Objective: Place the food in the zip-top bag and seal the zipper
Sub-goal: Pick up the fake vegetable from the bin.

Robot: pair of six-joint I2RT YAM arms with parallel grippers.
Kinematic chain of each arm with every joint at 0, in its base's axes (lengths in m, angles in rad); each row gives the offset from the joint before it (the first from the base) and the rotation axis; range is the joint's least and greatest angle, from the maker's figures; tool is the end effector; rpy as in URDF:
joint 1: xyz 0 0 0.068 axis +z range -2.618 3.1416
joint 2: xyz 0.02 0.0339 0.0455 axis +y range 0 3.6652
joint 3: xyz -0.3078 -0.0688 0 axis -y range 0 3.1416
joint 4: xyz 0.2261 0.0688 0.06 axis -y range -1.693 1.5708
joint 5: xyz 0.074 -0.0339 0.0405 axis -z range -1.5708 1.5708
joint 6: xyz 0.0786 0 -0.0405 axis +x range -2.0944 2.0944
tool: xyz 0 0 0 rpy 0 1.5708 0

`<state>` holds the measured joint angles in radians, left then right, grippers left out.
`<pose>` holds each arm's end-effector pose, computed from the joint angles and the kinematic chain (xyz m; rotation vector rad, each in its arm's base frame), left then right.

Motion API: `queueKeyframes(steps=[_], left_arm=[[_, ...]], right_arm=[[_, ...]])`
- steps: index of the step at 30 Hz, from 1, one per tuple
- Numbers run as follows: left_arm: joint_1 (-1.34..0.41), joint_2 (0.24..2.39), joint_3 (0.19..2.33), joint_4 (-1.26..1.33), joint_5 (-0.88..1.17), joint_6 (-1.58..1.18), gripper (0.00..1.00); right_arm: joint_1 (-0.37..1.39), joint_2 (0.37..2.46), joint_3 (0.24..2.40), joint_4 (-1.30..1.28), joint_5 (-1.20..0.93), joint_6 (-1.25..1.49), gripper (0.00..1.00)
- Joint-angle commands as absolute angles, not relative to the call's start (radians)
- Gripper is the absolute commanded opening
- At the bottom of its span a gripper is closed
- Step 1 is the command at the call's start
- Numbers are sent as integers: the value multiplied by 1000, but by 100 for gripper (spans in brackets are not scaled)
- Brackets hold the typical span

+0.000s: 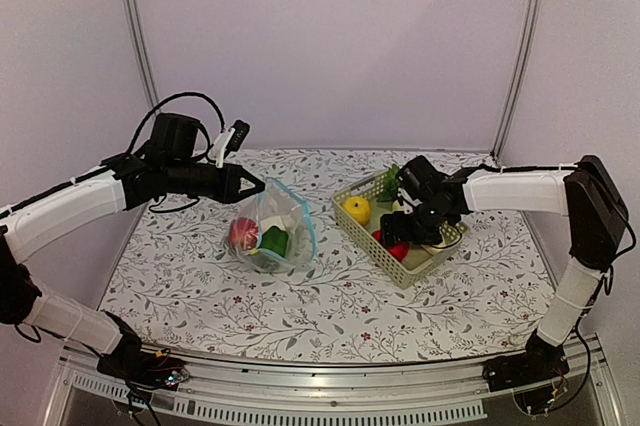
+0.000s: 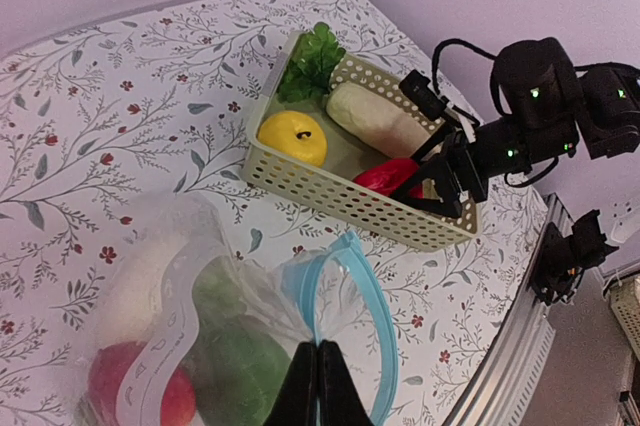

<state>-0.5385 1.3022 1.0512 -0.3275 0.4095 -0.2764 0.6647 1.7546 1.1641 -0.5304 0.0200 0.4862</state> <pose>0.2368 -0.1779 0.3323 0.5382 2.1711 -0.9006 0.2873 0.2232 0.2027 -0.2376 2.7256 0.3177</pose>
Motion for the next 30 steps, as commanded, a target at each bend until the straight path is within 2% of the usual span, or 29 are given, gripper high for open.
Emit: queueKeyframes(steps=[1,13,23,30], left_arm=[[-531,1307,1057,-314,411,-263,0],[-531,1318,1058,-314,414,-262,0],[-532,1316,1059,-314,419,-264,0],[-532,1311,1058,-313,422,-265,0]], right_arm=[[653,1789,1173,-524,12,439,91],[652,1841,1175,-506,-49,410,88],[652,1817,1178,-505,-34,408,69],[647,1747,1168,-512,-6,410,64]])
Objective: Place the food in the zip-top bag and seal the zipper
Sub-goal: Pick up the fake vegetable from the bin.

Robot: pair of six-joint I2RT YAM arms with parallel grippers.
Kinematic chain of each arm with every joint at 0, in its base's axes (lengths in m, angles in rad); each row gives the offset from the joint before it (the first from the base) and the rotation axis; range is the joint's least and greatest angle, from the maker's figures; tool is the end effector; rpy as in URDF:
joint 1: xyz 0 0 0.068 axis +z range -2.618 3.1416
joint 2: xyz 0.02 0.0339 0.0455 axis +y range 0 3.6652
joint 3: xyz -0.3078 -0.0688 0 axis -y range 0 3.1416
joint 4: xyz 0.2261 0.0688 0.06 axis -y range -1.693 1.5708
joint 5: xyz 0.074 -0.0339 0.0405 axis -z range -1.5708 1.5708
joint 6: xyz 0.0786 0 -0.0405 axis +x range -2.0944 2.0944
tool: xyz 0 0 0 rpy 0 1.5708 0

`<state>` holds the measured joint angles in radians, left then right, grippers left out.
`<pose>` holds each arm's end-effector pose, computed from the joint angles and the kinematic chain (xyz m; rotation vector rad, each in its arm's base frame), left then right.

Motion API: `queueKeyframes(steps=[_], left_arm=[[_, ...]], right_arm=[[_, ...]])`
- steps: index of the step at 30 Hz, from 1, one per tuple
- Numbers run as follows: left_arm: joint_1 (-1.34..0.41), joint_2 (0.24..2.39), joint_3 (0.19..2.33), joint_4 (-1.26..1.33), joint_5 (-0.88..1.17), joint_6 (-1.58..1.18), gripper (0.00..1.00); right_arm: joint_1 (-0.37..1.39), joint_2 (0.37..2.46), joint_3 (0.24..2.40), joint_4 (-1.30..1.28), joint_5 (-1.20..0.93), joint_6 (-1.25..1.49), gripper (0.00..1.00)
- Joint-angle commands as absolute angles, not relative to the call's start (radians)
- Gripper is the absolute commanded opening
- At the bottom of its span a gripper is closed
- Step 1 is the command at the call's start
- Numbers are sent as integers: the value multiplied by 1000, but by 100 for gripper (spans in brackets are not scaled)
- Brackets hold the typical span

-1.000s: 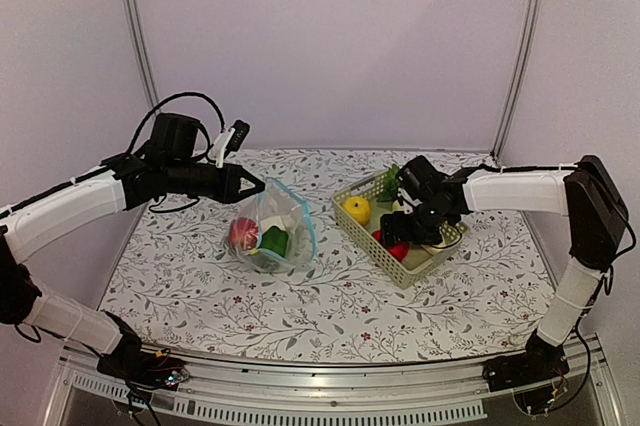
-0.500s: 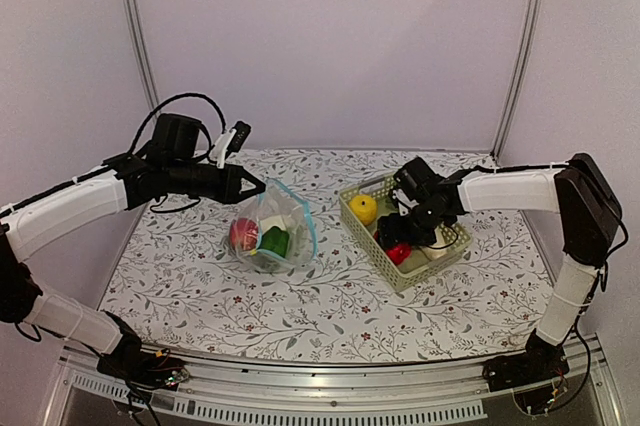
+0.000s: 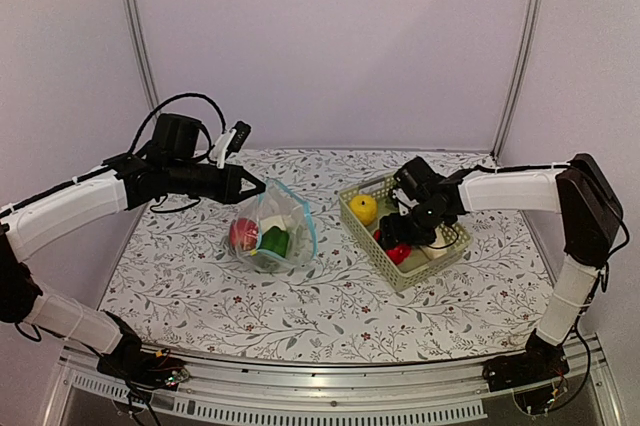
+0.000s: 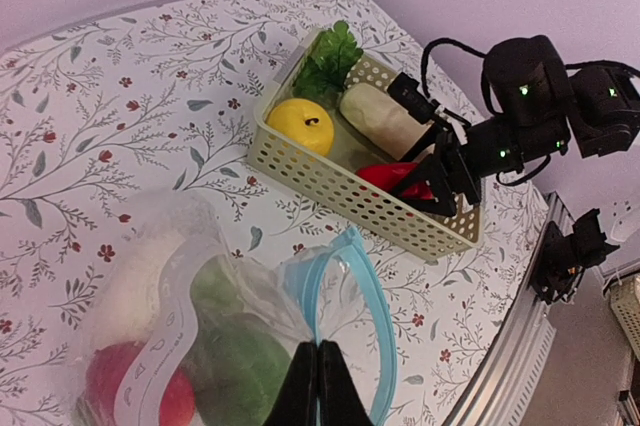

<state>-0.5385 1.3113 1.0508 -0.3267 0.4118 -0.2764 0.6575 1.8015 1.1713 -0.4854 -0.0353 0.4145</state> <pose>0.2384 -0.1791 0.3298 0.5392 2.1801 -0.9018 0.2955 0.2317 0.1914 -0.3438 2.7231 0.3663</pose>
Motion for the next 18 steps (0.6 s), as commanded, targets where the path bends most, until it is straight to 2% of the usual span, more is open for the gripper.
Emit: queueKeyframes(steps=[1,12,18], left_arm=[[-532,1310,1058,-313,422,-265,0],[-536,1307,1057,-306,434,-266,0],[-550,1299,1054,-297,450,-256,0]], right_arm=[[645,1736,1167,-515,-5,410,64],[640,1599,1145,-560,44,404,63],[645,1480,1162,-597,-38,391,61]])
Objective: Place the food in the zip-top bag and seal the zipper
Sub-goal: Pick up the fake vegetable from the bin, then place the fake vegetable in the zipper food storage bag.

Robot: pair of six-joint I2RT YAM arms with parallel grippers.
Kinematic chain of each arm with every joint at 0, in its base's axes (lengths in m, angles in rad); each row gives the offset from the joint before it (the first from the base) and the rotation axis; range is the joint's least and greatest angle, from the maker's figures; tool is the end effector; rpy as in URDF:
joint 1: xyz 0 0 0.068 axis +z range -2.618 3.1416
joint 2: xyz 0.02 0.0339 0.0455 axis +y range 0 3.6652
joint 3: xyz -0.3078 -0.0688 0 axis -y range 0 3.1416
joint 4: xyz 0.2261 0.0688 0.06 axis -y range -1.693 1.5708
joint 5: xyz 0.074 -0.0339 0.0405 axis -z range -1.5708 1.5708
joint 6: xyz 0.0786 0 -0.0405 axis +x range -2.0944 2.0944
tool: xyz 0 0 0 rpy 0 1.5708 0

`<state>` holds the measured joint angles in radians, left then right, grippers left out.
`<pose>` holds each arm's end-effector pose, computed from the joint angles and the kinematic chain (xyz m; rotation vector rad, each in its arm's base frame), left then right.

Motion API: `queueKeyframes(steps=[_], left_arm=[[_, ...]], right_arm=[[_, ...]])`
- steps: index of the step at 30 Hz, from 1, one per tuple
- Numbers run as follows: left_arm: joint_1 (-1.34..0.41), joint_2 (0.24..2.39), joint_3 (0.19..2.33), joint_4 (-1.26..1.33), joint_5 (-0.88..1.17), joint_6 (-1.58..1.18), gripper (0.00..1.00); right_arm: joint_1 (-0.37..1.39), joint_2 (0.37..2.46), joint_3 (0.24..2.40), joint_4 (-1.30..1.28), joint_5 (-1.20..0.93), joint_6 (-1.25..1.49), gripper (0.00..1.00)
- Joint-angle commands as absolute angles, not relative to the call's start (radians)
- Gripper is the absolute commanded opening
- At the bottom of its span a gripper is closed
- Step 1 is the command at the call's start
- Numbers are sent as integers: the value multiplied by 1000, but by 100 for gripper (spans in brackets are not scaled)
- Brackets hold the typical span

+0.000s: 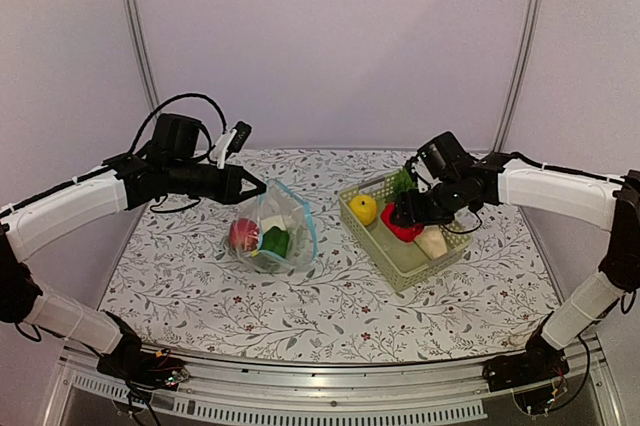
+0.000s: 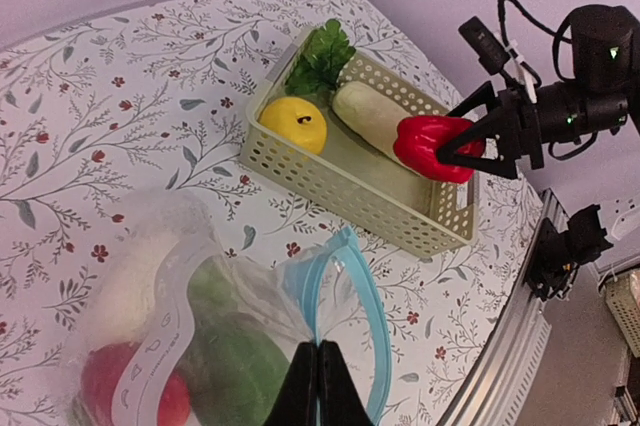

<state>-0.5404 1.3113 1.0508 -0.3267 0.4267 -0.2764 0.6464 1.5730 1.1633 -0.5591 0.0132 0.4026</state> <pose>0.2372 -0.1802 0.3301 0.5506 2.1786 -0.9187 0.2707 0.2030 0.2605 -0.3093 2.5686 0.3874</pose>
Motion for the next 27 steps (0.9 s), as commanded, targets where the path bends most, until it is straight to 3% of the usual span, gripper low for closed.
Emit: queueKeyframes(steps=[1,11,27], left_arm=[[-553,1297,1054,-296,452,-255,0],[-570,1290,1051,-287,463,-250,0],[-589,1281,1049,-284,472,-255,0]], right_arm=[[651,1462,1168,-601,-48,393,61],[837,1374,1258,-554,-81,477,60],[1032,1748,1518,-451,-112,577,60]])
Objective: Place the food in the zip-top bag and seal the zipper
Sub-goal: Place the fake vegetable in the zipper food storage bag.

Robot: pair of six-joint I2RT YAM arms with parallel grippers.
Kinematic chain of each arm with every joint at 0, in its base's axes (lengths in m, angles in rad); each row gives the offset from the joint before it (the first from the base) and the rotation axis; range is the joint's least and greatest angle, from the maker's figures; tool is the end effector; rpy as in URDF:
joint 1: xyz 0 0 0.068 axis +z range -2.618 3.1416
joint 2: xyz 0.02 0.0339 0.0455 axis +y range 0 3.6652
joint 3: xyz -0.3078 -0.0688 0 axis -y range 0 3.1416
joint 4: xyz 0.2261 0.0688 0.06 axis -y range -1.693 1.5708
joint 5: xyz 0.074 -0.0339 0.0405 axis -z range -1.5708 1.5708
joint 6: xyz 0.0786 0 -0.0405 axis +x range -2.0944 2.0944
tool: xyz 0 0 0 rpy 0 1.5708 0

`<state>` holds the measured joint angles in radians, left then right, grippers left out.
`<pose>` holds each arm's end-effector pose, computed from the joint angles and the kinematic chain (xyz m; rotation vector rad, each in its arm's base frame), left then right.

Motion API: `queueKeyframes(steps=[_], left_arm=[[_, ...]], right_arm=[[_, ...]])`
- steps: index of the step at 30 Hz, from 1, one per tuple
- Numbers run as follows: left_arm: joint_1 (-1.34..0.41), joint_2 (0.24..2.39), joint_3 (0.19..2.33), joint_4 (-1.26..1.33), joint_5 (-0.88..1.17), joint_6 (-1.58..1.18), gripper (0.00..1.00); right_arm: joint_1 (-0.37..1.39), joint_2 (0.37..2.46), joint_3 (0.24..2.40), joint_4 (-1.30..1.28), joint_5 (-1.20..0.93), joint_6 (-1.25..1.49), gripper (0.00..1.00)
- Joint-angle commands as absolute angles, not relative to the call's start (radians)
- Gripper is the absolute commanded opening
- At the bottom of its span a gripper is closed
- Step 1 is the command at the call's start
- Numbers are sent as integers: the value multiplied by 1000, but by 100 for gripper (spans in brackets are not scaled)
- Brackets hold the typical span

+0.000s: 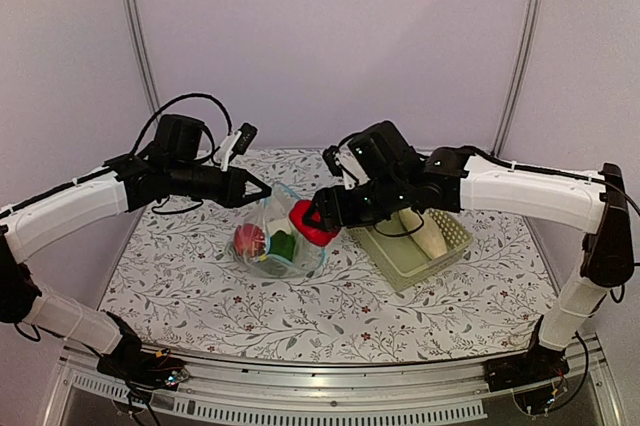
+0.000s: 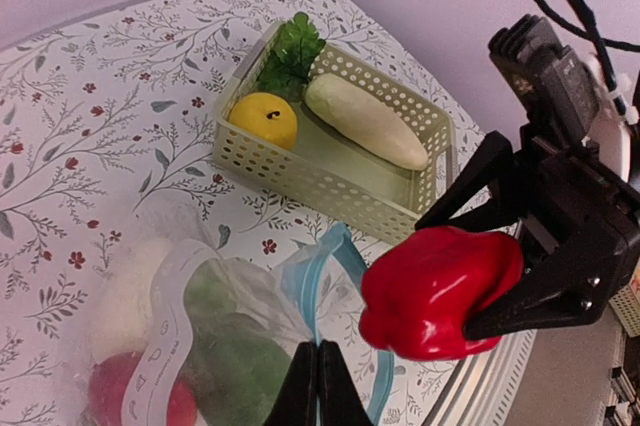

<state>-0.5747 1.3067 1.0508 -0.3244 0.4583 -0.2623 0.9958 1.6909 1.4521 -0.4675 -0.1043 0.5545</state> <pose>0.2282 -0.1892 0.3322 0.6240 2.1576 -0.9641 0.2142 0.3456 0.3251 -0.5936 2.3768 0.8820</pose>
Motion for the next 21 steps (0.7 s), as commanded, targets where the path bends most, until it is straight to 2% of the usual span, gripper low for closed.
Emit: queueKeyframes(steps=[1,21], left_arm=[[-590,1281,1049,-283,472,-256,0],[-610,1282,1048,-282,480,-257,0]], right_arm=[[1038,1758,1528,-451,-108,584,60],[1054,1911,1638,-400,120,699,59]])
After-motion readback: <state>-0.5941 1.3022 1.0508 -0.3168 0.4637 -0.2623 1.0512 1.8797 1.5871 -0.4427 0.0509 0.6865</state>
